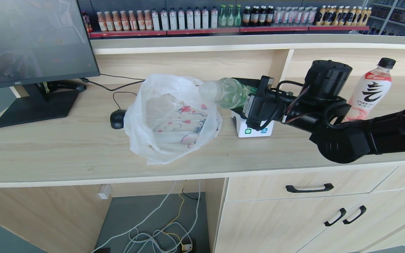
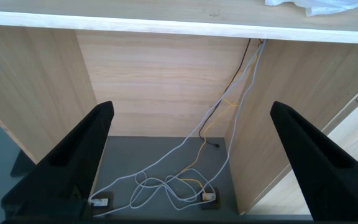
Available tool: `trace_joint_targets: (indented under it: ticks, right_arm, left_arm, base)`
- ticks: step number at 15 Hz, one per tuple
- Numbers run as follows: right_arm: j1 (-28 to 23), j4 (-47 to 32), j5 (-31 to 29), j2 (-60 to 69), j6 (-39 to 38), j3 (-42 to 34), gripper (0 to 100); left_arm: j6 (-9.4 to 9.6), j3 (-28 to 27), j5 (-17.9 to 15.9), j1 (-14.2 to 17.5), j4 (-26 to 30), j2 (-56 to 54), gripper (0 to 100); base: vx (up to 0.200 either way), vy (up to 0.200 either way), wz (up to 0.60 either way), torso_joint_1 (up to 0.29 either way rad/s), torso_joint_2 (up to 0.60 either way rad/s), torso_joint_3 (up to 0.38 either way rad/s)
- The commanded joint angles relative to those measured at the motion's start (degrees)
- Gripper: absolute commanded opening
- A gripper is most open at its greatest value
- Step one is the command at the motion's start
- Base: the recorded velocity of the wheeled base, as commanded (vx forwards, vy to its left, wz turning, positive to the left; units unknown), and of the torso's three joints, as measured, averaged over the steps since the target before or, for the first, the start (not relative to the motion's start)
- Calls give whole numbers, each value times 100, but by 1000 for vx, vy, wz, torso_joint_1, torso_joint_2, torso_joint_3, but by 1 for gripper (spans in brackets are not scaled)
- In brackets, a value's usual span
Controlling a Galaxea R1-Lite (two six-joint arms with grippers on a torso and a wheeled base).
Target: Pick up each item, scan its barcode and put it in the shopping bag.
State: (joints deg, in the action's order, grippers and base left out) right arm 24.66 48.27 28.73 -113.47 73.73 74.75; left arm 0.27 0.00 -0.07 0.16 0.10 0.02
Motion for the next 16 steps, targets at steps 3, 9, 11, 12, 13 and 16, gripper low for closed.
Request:
trace_joint_targets:
  ticks: [3,9,11,12,13,16]
  right_arm:
    - [4,-2,1,-8,1,-13,0]
    - [39,7,-43,185,-192,-13,0]
    - [118,15,-78,396,-368,-49,0]
    - [144,33,-175,519,-535,-119,0]
    - [171,42,-333,642,-693,-189,0]
    - [408,235,-641,800,-1308,-303,0]
  left_arm:
    - [0,0,-1,2,-1,-2,100]
    - [0,0,-1,2,-1,-2,100]
    - [0,0,-1,2,-1,-2,100]
    - [0,0,-1,2,-1,-2,100]
    - [0,0,-1,2,-1,-2,100]
    - [0,0,-1,2,-1,-2,100]
  base:
    - [0,0,0,0,0,0]
    - [0,0,0,0,0,0]
    - [0,0,0,0,0,0]
    - [0,0,0,0,0,0]
    - [0,0,0,0,0,0]
    - [0,0,0,0,0,0]
